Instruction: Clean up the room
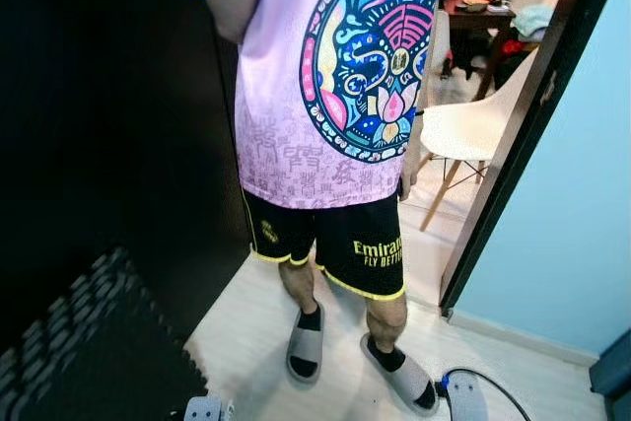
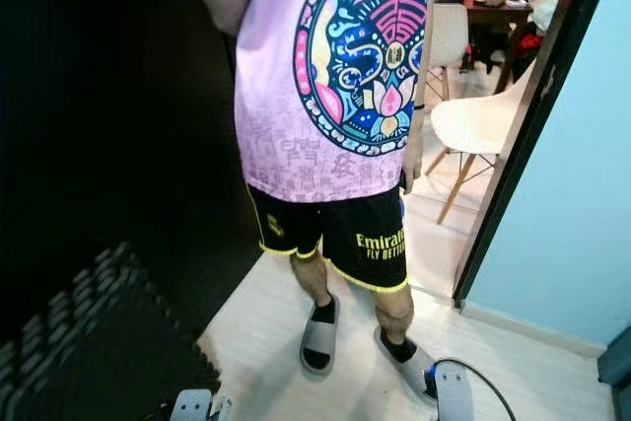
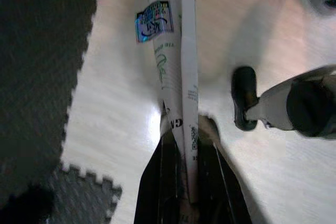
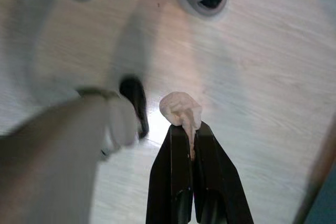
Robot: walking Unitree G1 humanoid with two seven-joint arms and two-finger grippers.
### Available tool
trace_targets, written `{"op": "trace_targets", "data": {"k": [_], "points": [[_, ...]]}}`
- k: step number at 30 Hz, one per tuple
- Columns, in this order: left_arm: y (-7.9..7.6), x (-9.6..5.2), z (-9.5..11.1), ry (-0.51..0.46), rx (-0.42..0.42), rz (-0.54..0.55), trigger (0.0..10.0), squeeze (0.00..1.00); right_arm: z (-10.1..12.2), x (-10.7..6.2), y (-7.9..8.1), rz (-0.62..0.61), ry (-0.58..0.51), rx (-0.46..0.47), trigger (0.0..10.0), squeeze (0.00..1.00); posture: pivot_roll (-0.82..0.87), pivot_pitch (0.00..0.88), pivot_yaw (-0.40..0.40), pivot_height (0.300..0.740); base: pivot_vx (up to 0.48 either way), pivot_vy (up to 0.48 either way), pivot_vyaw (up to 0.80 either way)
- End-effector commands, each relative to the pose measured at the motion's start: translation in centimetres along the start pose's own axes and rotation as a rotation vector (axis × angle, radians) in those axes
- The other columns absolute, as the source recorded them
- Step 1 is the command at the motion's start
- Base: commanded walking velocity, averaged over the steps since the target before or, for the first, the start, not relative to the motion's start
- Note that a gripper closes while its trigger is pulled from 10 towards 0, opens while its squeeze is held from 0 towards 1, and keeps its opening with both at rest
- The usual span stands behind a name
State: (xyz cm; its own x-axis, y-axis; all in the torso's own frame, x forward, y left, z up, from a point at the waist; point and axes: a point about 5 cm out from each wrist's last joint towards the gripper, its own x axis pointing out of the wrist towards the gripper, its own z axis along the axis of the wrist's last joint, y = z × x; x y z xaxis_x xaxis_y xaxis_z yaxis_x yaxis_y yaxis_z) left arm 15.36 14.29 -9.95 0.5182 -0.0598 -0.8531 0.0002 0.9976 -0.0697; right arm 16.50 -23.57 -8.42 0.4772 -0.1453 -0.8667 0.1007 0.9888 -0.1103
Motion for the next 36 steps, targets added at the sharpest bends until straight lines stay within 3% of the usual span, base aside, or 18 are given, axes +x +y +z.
{"op": "trace_targets", "data": {"k": [1,19,25,29,36], "points": [[-0.2,0.1,0.0,0.016,0.019,0.016,10.0,0.0,0.2,0.0,0.3,0.007,-0.001,-0.01,10.0,0.0,-0.14,0.014,0.024,0.74,0.0,0.0,0.0],[0.4,0.2,0.9,0.01,0.029,0.037,10.0,0.0,-0.8,0.0,0.2,0.006,0.035,-0.033,10.0,0.0,-0.14,0.018,0.032,0.74,0.0,0.0,0.0],[0.3,0.2,0.9,0.008,0.029,0.039,10.0,0.0,-0.7,0.0,0.4,0.022,0.037,-0.113,10.0,0.0,-0.14,0.019,0.033,0.74,0.0,0.0,0.0],[0.3,0.2,0.9,0.006,0.026,0.038,10.0,0.0,-0.6,0.0,0.4,0.032,0.031,-0.219,10.0,0.0,-0.14,0.019,0.033,0.74,0.0,0.0,0.26],[0.2,0.2,0.8,0.007,0.019,0.036,10.0,0.0,-0.8,-0.1,0.3,0.026,0.038,-0.212,10.0,0.0,-0.14,0.022,0.03,0.74,0.0,0.0,0.69]]}}
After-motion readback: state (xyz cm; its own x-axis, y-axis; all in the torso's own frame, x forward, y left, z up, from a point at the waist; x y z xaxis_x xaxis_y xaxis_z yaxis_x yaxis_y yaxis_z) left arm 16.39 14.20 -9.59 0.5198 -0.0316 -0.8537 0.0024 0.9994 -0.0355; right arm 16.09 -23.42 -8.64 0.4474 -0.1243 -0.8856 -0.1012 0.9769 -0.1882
